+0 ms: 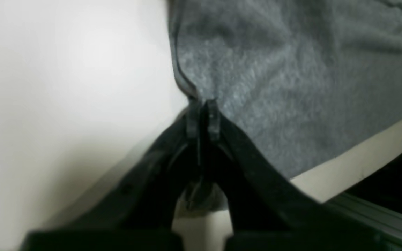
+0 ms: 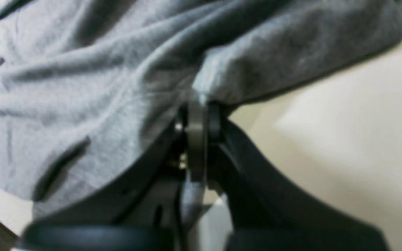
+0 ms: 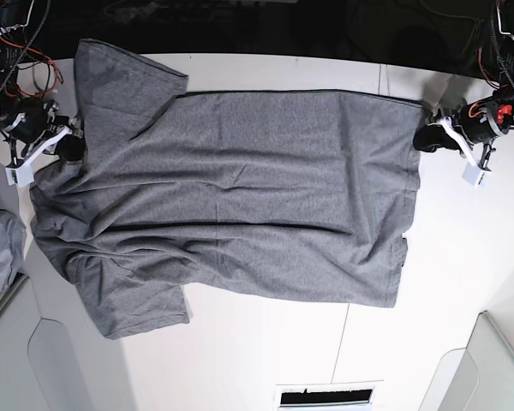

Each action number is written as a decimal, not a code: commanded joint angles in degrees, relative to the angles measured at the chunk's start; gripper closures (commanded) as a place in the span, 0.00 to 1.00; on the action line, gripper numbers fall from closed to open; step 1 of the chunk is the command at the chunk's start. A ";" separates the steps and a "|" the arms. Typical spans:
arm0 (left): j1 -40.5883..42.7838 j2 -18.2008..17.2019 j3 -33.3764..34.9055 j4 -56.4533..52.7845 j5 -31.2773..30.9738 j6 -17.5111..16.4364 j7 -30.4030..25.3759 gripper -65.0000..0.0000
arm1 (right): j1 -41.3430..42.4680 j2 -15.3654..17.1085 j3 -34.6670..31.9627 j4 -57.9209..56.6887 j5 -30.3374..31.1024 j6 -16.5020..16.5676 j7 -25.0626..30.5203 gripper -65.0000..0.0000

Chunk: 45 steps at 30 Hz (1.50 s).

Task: Layout the t-shirt on the table in an organized manner, then fold the t-shirt properly
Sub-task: 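Grasp the shirt's side edge with both grippers at its two ends, then lift the grasped edge with both grippers and fold it over the shirt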

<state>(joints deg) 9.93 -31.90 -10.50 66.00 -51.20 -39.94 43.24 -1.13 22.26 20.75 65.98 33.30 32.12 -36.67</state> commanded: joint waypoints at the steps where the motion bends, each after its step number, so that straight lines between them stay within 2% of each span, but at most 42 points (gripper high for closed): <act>1: 1.27 -1.81 -0.31 0.61 -0.37 -0.06 0.72 1.00 | 0.44 1.99 0.28 0.50 -0.33 -0.13 -1.09 1.00; 4: 4.07 -3.21 -0.31 0.61 -2.47 -0.06 1.46 1.00 | 0.46 3.82 0.28 0.50 -0.26 -0.13 -2.36 1.00; 10: 8.55 -3.19 -0.35 3.06 -6.29 -0.06 2.03 1.00 | 0.44 7.15 0.28 0.50 0.35 -0.15 -5.05 1.00; 14: 10.43 -3.19 -0.35 6.80 -6.25 -0.06 2.27 1.00 | 0.00 9.11 0.28 0.50 0.90 -0.17 -6.88 1.00; 20: 12.35 -3.21 -0.57 12.74 -6.27 -0.06 4.46 1.00 | -3.26 12.39 0.94 0.55 5.40 -0.17 -8.61 1.00; 24: 12.83 -3.19 -0.79 14.71 -6.51 -0.06 4.39 1.00 | -5.55 12.50 5.16 0.57 9.09 -0.09 -8.98 1.00; 26: 12.96 -3.19 -0.79 15.54 -6.62 -0.06 4.42 1.00 | -6.40 12.46 7.21 0.57 10.88 1.16 -9.29 1.00; 34: 13.97 -3.21 -1.27 19.56 -6.91 -0.06 5.25 1.00 | -7.56 12.50 11.74 0.79 17.29 2.45 -16.24 1.00; 42: 15.82 -3.23 -10.32 24.37 -10.12 -0.06 6.36 1.00 | -11.32 12.44 15.56 5.86 19.28 2.64 -17.03 1.00; 45: 15.78 -3.23 -11.39 25.00 -10.80 -0.06 6.47 1.00 | -11.61 12.26 15.69 8.50 19.30 2.67 -16.94 1.00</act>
<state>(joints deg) 25.61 -33.98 -21.23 90.21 -61.49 -39.88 50.19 -12.88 32.82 35.46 73.65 52.23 34.76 -54.78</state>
